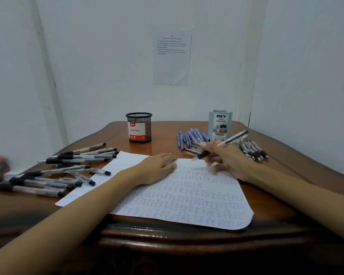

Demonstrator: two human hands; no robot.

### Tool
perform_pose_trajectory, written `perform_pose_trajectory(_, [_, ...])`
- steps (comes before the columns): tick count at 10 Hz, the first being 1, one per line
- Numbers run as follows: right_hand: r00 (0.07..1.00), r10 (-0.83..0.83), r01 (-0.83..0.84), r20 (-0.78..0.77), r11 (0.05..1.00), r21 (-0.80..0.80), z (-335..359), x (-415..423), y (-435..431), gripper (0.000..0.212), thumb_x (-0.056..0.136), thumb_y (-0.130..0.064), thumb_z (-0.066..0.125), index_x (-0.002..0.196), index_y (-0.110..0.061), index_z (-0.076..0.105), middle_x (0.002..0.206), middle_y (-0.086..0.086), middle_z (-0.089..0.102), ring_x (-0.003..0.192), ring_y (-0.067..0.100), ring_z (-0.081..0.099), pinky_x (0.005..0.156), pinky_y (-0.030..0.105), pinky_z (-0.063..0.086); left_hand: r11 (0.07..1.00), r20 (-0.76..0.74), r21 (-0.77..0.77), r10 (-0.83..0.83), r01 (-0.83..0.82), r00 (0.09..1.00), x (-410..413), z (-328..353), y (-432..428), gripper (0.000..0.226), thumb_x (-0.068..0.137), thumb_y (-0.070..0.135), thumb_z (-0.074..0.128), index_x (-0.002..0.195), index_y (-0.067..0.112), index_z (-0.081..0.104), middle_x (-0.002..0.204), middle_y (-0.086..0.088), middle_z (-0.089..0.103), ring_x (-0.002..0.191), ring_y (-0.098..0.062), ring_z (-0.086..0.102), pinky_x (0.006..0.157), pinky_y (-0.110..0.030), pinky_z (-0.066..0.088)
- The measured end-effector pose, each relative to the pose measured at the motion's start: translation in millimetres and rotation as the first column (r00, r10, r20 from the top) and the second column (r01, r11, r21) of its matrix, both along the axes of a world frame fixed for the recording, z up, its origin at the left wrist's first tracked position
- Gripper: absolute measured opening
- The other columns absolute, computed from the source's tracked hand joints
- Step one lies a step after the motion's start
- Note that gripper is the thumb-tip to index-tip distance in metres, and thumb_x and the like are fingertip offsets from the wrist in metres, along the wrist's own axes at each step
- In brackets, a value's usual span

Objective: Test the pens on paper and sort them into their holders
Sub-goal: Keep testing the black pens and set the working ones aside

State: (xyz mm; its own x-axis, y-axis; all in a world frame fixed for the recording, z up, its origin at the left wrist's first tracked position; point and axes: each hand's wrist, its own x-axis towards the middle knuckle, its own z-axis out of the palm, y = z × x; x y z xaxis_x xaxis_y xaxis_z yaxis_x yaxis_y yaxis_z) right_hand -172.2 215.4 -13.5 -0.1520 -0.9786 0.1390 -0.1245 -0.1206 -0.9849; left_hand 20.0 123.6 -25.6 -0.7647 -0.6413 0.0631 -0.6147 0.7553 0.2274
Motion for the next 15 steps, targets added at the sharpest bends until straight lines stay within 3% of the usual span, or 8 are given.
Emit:
perform_pose_trajectory(1, [0.967, -0.194, 0.177, -0.164, 0.978, -0.108, -5.8, -4.6, -4.0, 0.035, 0.086, -0.02, 0.065, 0.059, -0.01, 0.045, 0.04, 0.0, 0.041, 0.03, 0.008, 0.033, 0.031, 0.017, 0.029, 1.0, 0.0, 0.001, 0.001, -0.001, 1.0, 0.3, -0.8, -0.9, 0.048, 0.102, 0.035, 0.026, 0.147, 0.018, 0.025, 0.154, 0.0, 0.022, 0.14, -0.015, 0.024, 0.11, -0.026, 0.018])
perform_pose_trajectory(2, [0.968, -0.216, 0.201, -0.13, 0.973, -0.116, -6.6, -5.1, -5.6, 0.035, 0.091, -0.022, 0.058, 0.061, -0.008, 0.047, 0.038, 0.0, 0.038, 0.029, 0.008, 0.029, 0.031, 0.016, 0.025, 1.0, 0.005, 0.003, 0.004, -0.004, 1.0, -0.4, -0.9, -1.4, 0.048, 0.102, 0.035, 0.026, 0.147, 0.019, 0.025, 0.155, 0.0, 0.022, 0.14, -0.015, 0.023, 0.11, -0.026, 0.018])
perform_pose_trajectory(3, [0.962, -0.218, 0.199, -0.164, 0.972, -0.124, -7.3, -2.8, -7.1, 0.037, 0.094, -0.028, 0.054, 0.063, -0.007, 0.053, 0.041, 0.0, 0.042, 0.032, 0.007, 0.036, 0.033, 0.016, 0.031, 1.0, 0.006, 0.004, 0.003, -0.003, 1.0, -0.8, -0.8, -1.8, 0.049, 0.102, 0.036, 0.025, 0.147, 0.019, 0.025, 0.155, 0.001, 0.022, 0.14, -0.015, 0.023, 0.11, -0.025, 0.018])
perform_pose_trajectory(7, [0.913, -0.279, 0.242, -0.298, 0.958, -0.156, -10.0, -4.9, -11.2, 0.037, 0.092, -0.006, 0.052, 0.057, -0.01, 0.042, 0.049, 0.008, 0.037, 0.031, 0.007, 0.031, 0.033, 0.017, 0.027, 1.0, 0.006, -0.002, 0.005, -0.005, 1.0, 0.0, -2.5, -3.8, 0.049, 0.102, 0.036, 0.026, 0.147, 0.019, 0.025, 0.154, 0.0, 0.023, 0.14, -0.015, 0.023, 0.111, -0.027, 0.018])
perform_pose_trajectory(11, [0.903, -0.315, 0.271, -0.293, 0.945, -0.181, -10.9, -7.0, -10.1, 0.028, 0.094, -0.015, 0.054, 0.068, -0.004, 0.047, 0.05, 0.01, 0.041, 0.03, 0.006, 0.035, 0.034, 0.015, 0.032, 1.0, 0.019, -0.011, 0.006, -0.005, 1.0, -0.6, -1.3, -1.0, 0.049, 0.102, 0.036, 0.025, 0.148, 0.019, 0.024, 0.155, 0.0, 0.021, 0.14, -0.016, 0.023, 0.111, -0.028, 0.018])
perform_pose_trajectory(15, [0.882, -0.318, 0.258, -0.348, 0.944, -0.207, -12.1, -6.7, -11.5, 0.035, 0.093, -0.013, 0.054, 0.06, -0.01, 0.044, 0.046, 0.005, 0.041, 0.032, 0.007, 0.037, 0.037, 0.017, 0.034, 1.0, 0.009, -0.009, 0.004, -0.004, 1.0, 0.2, -1.7, -2.0, 0.049, 0.102, 0.036, 0.025, 0.148, 0.019, 0.025, 0.155, 0.0, 0.022, 0.14, -0.016, 0.023, 0.111, -0.027, 0.018])
